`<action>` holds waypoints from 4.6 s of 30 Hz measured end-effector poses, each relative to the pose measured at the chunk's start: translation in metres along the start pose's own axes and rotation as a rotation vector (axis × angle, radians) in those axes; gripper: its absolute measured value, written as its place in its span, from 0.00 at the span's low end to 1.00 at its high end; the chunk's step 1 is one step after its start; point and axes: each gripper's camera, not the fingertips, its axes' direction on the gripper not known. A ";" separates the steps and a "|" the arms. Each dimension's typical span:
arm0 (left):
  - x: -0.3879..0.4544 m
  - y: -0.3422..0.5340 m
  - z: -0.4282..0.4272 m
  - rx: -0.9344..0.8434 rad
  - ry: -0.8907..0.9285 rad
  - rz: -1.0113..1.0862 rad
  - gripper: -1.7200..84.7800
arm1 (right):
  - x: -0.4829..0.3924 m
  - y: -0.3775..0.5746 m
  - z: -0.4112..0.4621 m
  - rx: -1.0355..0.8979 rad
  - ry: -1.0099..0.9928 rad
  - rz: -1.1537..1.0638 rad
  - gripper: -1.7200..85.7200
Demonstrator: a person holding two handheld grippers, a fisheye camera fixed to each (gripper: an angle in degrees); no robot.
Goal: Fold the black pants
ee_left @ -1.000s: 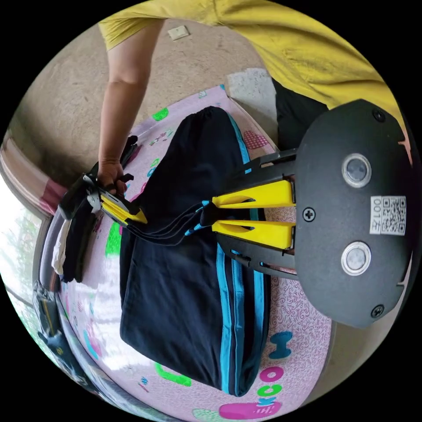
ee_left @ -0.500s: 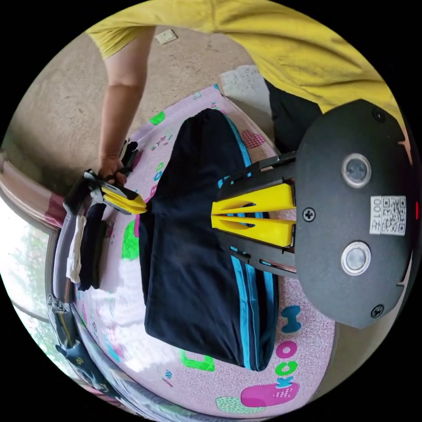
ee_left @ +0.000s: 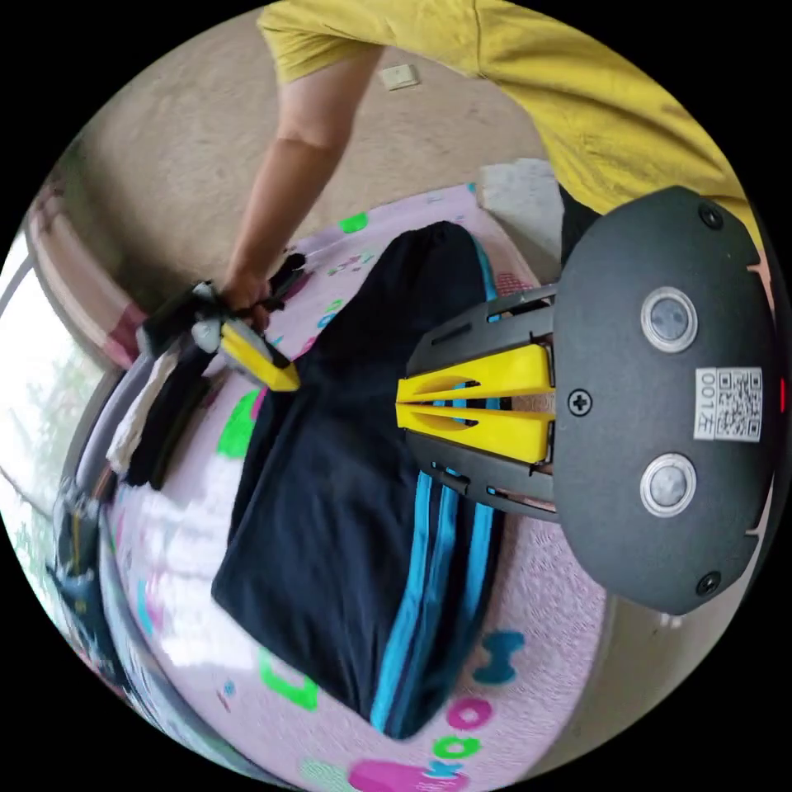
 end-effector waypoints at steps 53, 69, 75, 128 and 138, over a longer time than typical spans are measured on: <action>-0.206 0.035 -0.286 0.519 -0.002 -0.209 0.02 | -0.020 -0.202 -0.244 0.380 0.086 -0.063 0.05; 0.137 0.079 -0.157 0.323 -0.270 0.321 0.02 | -0.233 0.088 -0.196 0.289 0.089 -0.161 0.04; 0.210 0.099 -0.036 0.090 -0.151 0.258 0.02 | -0.234 0.189 -0.114 0.282 -0.038 -0.014 0.04; 0.044 0.028 -0.133 0.237 -0.283 -0.271 0.00 | -0.232 0.097 -0.222 0.498 0.203 0.327 0.03; -0.001 -0.004 -0.137 -0.118 -0.364 0.310 0.01 | -0.172 -0.080 -0.198 0.287 0.458 0.431 0.03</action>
